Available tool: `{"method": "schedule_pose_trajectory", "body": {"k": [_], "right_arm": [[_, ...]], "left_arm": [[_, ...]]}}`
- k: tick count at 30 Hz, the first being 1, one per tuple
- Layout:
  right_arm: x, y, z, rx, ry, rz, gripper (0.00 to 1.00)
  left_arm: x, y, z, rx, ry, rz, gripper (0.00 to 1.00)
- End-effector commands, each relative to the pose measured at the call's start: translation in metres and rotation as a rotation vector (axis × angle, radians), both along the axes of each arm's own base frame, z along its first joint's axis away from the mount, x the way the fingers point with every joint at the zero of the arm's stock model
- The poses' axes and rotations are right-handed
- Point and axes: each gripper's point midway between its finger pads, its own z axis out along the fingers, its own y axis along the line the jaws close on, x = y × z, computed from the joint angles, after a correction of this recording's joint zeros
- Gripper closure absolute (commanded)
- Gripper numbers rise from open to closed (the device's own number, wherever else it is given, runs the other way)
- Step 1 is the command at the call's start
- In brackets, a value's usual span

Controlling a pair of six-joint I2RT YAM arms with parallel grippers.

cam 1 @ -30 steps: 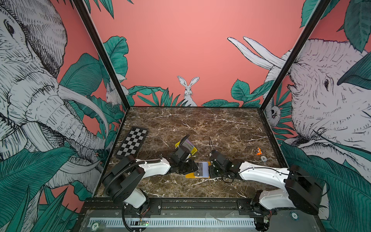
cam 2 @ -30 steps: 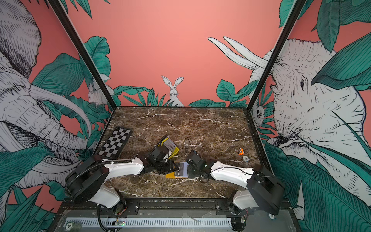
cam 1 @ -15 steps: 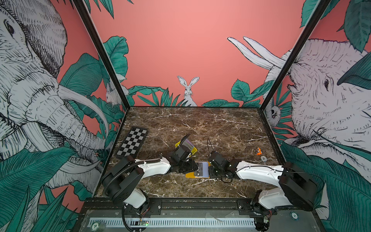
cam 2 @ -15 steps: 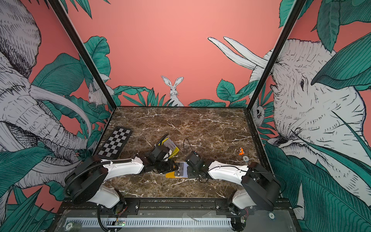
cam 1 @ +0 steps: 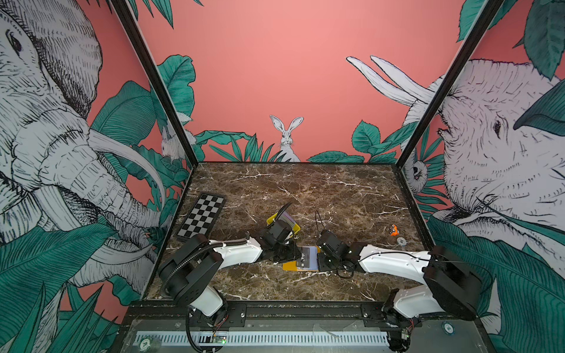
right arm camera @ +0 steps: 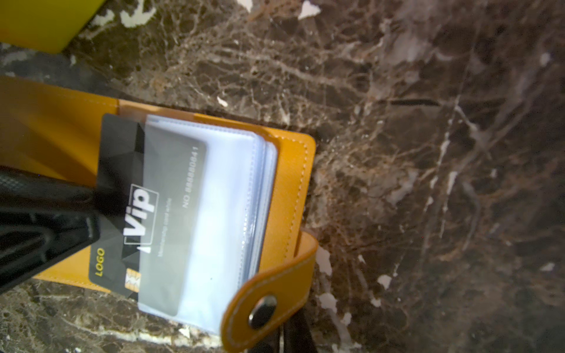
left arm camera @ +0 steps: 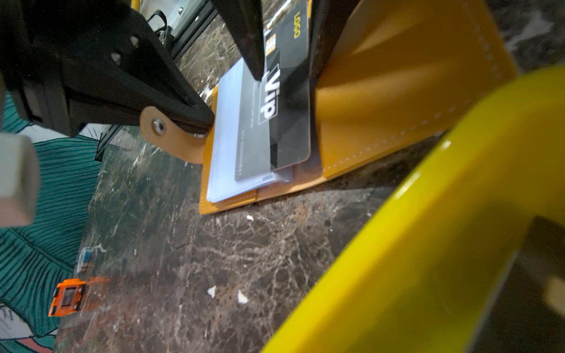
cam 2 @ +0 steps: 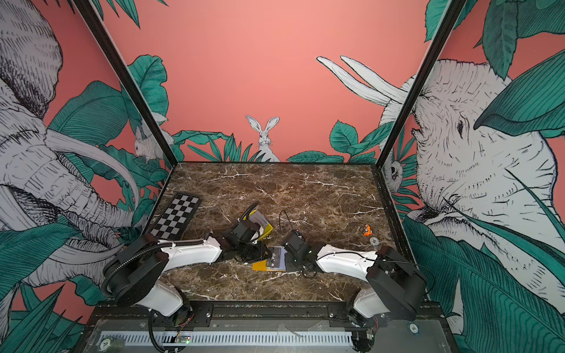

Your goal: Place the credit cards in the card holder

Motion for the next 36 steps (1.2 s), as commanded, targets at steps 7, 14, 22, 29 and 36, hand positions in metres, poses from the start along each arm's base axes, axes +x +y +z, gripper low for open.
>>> {"method": "schedule_pose_trajectory", "body": {"k": [7, 14, 22, 29, 36], "right_arm": [[0.004, 0.001, 0.0, -0.011, -0.003, -0.003, 0.95], [0.004, 0.001, 0.0, -0.014, -0.003, 0.0, 0.96], [0.004, -0.001, -0.001, -0.019, -0.005, -0.004, 0.96], [0.006, -0.008, 0.006, -0.027, -0.03, -0.025, 0.95], [0.006, 0.005, 0.024, 0.068, -0.059, 0.006, 0.93]], "left_arm": [[0.0, -0.009, 0.004, -0.004, -0.005, -0.03, 0.81], [0.001, -0.016, 0.005, -0.018, -0.006, -0.04, 0.87], [-0.002, -0.022, 0.002, -0.014, -0.004, -0.056, 0.92], [-0.006, -0.012, 0.001, 0.024, -0.01, -0.05, 0.93], [-0.006, -0.006, 0.003, 0.038, -0.026, -0.044, 0.88]]}}
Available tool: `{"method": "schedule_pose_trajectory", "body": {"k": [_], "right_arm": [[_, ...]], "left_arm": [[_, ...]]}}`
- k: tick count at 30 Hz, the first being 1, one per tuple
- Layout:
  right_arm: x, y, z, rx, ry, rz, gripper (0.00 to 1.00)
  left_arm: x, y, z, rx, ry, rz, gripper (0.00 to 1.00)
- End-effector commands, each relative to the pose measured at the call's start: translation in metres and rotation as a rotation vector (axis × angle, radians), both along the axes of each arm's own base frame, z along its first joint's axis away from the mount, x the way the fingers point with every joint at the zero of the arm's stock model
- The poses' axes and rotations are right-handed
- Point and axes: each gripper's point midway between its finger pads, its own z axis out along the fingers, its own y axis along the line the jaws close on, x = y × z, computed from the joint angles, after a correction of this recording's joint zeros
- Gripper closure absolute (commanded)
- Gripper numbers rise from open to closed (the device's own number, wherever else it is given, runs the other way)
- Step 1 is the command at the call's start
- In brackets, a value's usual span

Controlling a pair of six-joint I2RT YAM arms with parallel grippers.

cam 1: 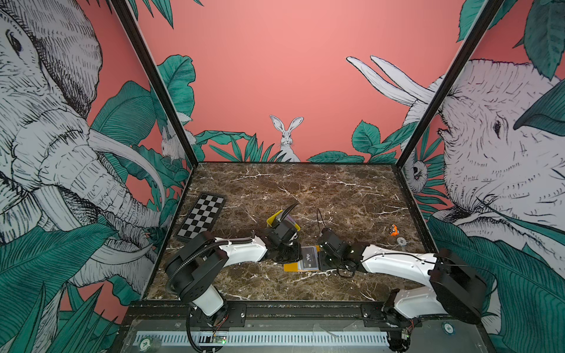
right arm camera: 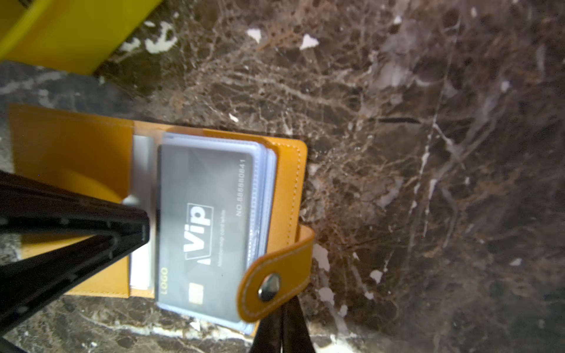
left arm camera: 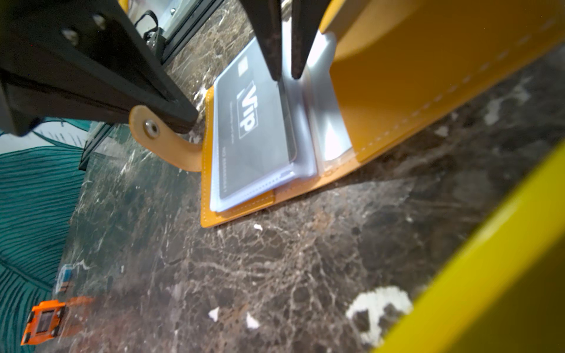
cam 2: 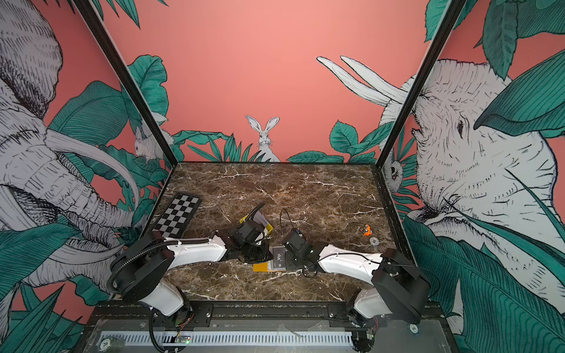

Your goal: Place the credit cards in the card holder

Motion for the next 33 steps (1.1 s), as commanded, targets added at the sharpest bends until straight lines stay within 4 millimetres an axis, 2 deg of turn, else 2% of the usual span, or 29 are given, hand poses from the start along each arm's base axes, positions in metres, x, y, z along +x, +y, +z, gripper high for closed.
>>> {"method": "schedule_pose_trajectory", "body": {"k": [1, 5, 14, 25, 33], "right_arm": [[0.002, 0.006, 0.011, 0.063, -0.028, 0.007, 0.93], [0.002, 0.012, 0.015, 0.103, -0.029, 0.007, 0.93], [0.002, 0.015, 0.007, 0.133, 0.0, -0.006, 0.92], [0.005, 0.019, 0.004, 0.218, 0.03, -0.023, 0.84], [0.005, 0.019, 0.001, 0.231, 0.044, -0.032, 0.8]], "left_arm": [[-0.001, 0.003, 0.007, 0.004, -0.025, -0.006, 0.88], [0.001, -0.003, 0.008, -0.012, -0.025, -0.012, 0.88], [-0.001, -0.007, -0.001, 0.003, -0.009, -0.025, 0.9], [-0.004, -0.004, -0.011, 0.043, 0.007, -0.026, 0.93], [-0.004, -0.004, -0.01, 0.039, 0.009, -0.026, 0.93]]}}
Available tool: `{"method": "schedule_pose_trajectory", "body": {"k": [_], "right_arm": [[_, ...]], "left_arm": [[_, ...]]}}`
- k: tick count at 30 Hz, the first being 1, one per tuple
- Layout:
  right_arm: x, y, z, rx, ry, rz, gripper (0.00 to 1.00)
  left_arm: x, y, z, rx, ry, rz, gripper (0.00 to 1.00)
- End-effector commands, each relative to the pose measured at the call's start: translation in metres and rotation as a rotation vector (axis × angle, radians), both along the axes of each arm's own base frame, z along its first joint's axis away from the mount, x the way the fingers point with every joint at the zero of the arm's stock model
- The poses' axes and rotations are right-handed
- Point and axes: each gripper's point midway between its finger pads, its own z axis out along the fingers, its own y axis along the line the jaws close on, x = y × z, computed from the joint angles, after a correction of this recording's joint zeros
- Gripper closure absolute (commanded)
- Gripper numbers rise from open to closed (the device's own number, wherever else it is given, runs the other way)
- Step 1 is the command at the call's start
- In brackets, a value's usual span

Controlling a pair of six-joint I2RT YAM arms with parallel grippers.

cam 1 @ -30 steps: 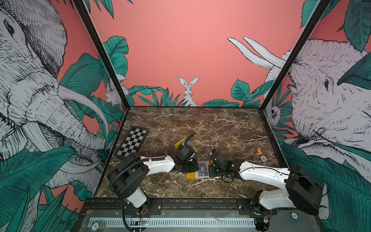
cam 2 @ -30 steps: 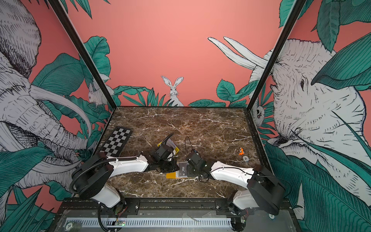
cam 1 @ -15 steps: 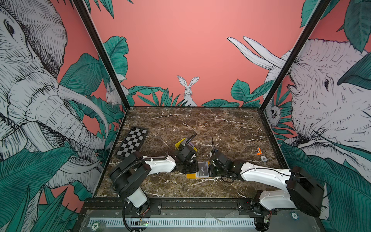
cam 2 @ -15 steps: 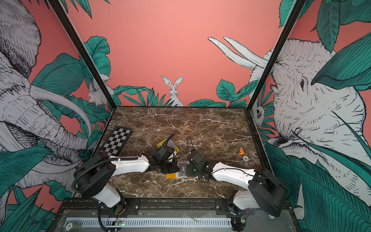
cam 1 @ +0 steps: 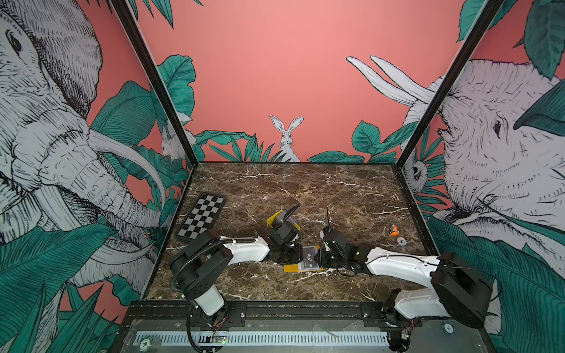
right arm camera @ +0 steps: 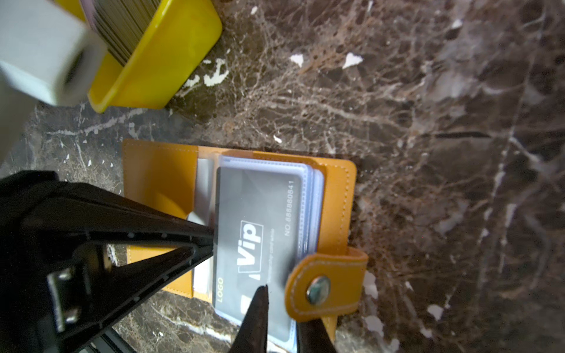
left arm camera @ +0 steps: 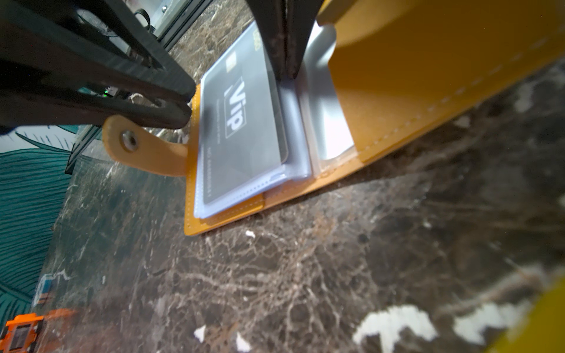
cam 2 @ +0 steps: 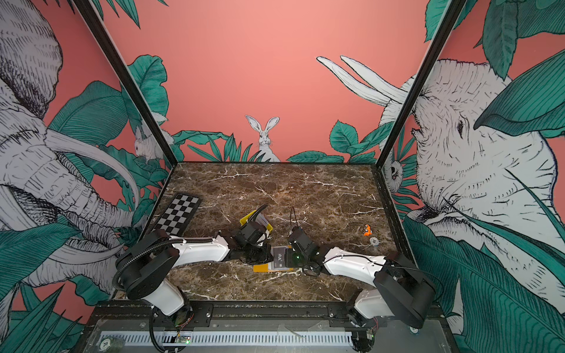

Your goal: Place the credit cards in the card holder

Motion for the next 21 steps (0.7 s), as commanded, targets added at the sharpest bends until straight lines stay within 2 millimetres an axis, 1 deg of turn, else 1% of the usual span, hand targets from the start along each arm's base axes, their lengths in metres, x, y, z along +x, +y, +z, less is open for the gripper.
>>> {"method": "schedule_pose_trajectory", "body": {"k": [1, 7, 9, 15, 21], "right_arm": [[0.001, 0.0, -0.002, 0.009, 0.002, -0.012, 0.8], [0.0, -0.004, -0.006, -0.008, 0.012, -0.014, 0.81], [0.0, -0.003, -0.006, -0.007, 0.014, -0.013, 0.81], [0.0, -0.003, -0.006, -0.009, 0.012, -0.011, 0.81], [0.0, -0.005, -0.006, -0.014, 0.011, -0.012, 0.81]], "left_arm": [[0.0, -0.001, 0.002, 0.012, -0.009, -0.005, 0.93], [0.004, -0.004, 0.025, -0.031, -0.051, -0.002, 0.93], [0.005, -0.005, 0.03, -0.04, -0.059, -0.003, 0.92], [0.005, -0.01, 0.028, -0.059, -0.047, -0.006, 0.87], [0.004, -0.009, 0.018, -0.03, -0.032, -0.009, 0.87]]}}
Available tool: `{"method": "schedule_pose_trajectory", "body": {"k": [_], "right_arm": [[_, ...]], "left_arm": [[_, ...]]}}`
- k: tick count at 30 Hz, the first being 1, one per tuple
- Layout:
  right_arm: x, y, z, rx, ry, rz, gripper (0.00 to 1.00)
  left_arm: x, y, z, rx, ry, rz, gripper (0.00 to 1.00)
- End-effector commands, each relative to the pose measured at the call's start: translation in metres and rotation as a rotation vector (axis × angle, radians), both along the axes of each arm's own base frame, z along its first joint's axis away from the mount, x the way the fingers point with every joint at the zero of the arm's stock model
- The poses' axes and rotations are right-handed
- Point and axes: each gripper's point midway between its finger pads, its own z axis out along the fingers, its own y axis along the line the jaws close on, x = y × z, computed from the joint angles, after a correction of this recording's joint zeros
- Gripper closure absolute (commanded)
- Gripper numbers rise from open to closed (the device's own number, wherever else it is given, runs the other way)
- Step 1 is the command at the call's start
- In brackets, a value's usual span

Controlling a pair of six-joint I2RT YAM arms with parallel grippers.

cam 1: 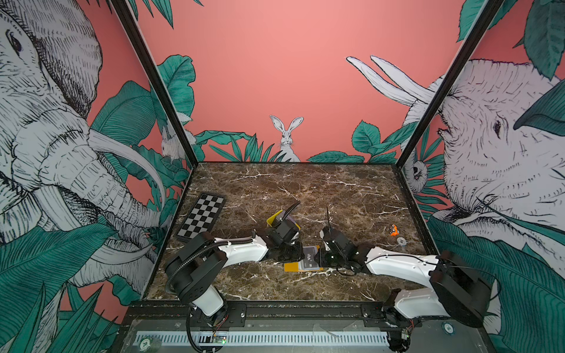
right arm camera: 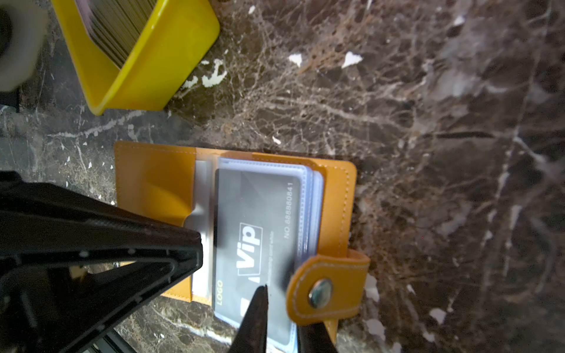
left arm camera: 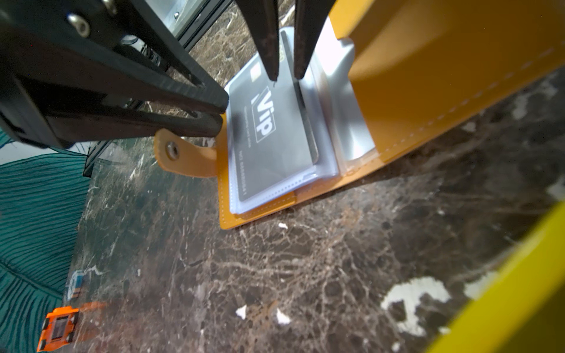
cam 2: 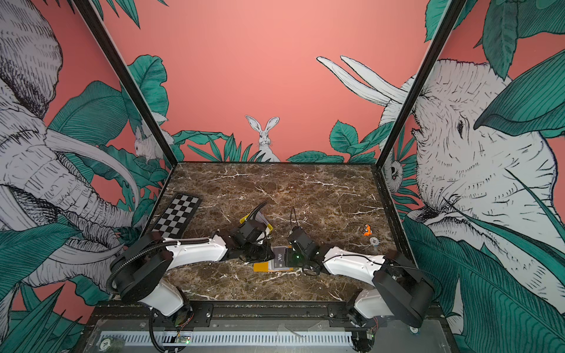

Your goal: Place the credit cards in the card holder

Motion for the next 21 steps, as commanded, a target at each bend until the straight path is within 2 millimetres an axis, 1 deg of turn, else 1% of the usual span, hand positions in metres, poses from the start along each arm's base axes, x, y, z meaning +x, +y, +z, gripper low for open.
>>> {"method": "schedule_pose_trajectory", "body": {"k": [1, 7, 15, 21], "right_arm": [[0.0, -0.004, -0.004, -0.013, 0.003, -0.009, 0.81], [0.001, -0.002, -0.003, -0.005, 0.004, -0.006, 0.8], [0.0, 0.001, -0.005, 0.016, 0.014, 0.001, 0.76], [0.001, 0.004, -0.003, 0.031, 0.012, 0.006, 0.77]], "left_arm": [[0.001, -0.005, 0.0, 0.005, -0.003, -0.008, 0.87], [-0.001, -0.003, -0.01, 0.026, 0.014, -0.008, 0.89], [-0.003, 0.0, -0.015, 0.044, 0.021, -0.007, 0.91], [-0.003, 0.0, -0.015, 0.044, 0.022, -0.008, 0.91]]}}
